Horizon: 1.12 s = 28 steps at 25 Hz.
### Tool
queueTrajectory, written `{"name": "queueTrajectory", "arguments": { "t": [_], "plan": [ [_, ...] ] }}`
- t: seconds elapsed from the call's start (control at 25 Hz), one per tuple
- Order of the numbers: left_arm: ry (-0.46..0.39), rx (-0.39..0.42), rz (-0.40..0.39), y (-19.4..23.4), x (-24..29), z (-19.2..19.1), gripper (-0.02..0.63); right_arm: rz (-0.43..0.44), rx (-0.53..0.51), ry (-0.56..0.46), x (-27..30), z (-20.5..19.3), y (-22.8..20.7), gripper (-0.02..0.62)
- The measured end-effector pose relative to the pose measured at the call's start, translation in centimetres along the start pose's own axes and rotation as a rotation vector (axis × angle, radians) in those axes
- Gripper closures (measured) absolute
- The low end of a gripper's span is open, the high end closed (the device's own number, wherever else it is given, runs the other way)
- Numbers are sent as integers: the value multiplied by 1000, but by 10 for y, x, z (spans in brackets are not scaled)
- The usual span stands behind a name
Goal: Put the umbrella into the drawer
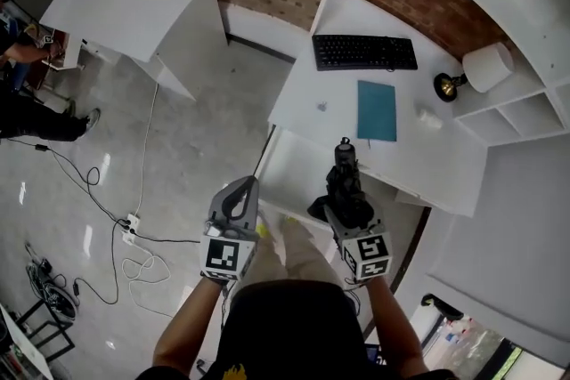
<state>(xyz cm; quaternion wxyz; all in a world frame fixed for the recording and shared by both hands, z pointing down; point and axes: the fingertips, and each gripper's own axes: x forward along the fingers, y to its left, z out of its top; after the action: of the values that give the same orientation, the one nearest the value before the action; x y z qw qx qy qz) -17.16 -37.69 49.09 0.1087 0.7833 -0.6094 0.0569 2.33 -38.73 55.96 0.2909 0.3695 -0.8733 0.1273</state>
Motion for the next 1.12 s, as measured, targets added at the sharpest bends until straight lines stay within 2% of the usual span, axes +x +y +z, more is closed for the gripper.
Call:
{"name": "queueTrajectory", "arguments": {
  "t": [0.12,0.24,0.36,0.52,0.68,0.84,1.12],
  "plan": [
    [33,-13,33,4,16,-28,589,76,-45,84,53,-33,-2,298],
    [95,-25,47,5,26,-60,589,133,-14,185,105,-79,2,298],
    [127,-64,62,7,30,-81,589,156,37,295,150,-126,5,298],
    [148,-80,83,12,43,-107,589,177,54,383,206,-179,5,298],
    [160,-95,86,18,59,-133,589,169,63,462,256,-222,5,298],
    [177,-101,68,19,70,-155,589,146,69,522,298,-248,5,298],
    [192,-132,53,11,77,-169,589,125,-28,637,332,-288,-4,296]
  ]
}}
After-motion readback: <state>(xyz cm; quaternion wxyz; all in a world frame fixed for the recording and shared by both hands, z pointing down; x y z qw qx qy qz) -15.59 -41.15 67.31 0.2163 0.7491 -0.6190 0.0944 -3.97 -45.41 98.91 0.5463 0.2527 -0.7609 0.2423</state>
